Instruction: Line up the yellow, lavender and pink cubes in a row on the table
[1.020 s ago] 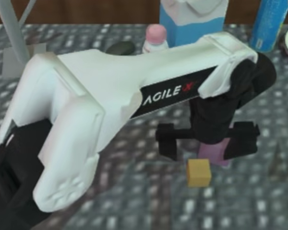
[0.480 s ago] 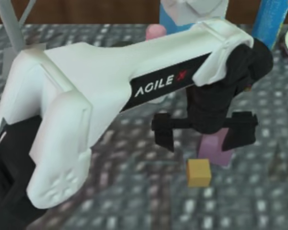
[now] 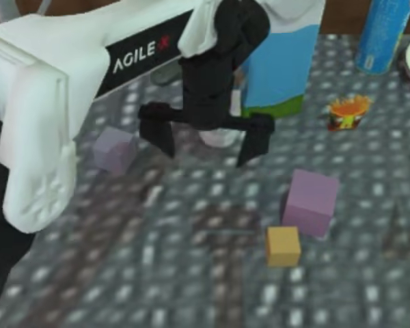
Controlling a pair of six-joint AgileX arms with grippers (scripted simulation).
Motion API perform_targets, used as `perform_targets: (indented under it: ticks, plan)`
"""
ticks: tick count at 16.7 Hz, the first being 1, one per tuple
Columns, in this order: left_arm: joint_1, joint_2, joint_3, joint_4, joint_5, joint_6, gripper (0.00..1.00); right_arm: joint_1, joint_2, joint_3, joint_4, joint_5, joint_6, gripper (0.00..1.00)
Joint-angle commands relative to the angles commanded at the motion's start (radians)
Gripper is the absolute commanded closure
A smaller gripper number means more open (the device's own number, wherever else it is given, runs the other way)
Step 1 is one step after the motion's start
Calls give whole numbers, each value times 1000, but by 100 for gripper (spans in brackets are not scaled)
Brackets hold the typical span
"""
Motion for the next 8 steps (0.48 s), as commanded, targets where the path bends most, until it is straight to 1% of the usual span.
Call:
perform_targets:
  ticks: [4,6,8]
  plan:
    - [180,8,-9,0,8,322,0,0,0,0,0,0,0,0]
    - [259,6,-11,4,10,444,0,0,0,0,0,0,0,0]
    - [319,2,-12,10,12,526,0,0,0,0,0,0,0,0]
